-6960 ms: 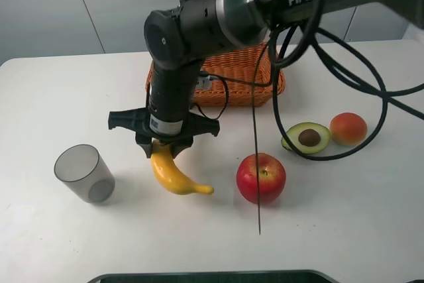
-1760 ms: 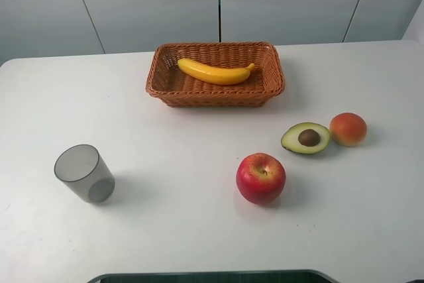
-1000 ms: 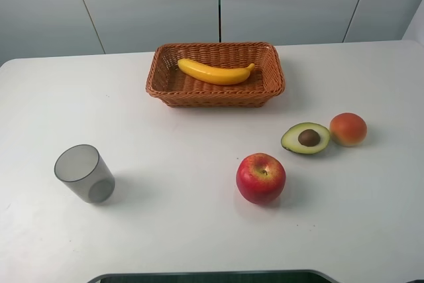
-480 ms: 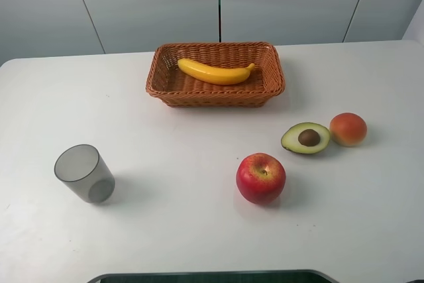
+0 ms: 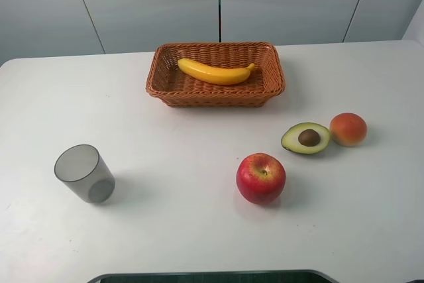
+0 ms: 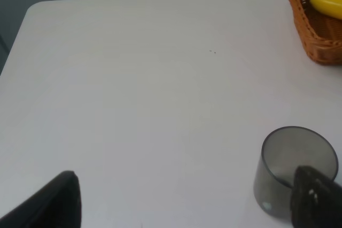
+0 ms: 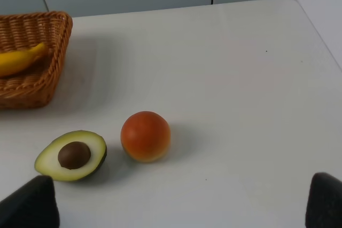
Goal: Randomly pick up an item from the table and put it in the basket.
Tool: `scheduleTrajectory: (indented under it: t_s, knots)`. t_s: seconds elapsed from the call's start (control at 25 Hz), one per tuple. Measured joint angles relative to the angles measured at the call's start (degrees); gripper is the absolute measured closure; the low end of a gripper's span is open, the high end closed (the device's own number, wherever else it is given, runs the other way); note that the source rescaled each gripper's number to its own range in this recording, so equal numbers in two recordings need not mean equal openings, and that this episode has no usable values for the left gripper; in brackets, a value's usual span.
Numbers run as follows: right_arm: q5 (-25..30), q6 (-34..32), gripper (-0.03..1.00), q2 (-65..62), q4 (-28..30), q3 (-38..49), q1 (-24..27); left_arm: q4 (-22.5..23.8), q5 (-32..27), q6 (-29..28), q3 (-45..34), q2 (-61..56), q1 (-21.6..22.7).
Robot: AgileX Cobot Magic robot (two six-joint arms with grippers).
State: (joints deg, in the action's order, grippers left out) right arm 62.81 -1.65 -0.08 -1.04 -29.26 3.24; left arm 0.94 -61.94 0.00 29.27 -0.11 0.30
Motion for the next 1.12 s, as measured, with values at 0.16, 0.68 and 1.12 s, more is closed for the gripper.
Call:
scheduleTrajectory:
  t_s: [0.16,0.68,1.12]
  knots:
    - [0.0,0.0,-0.03,0.0,0.0,0.0,-2.43,0.0,0.0,0.0,0.0,0.0,0.0]
    - [0.0,0.0,-0.03,0.0,0.0,0.0,-2.53,0.0,0.0,0.0,0.0,0.0,0.0]
    - [0.0,0.0,-0.03,0.0,0.0,0.0,-2.53,0.0,0.0,0.0,0.0,0.0,0.0]
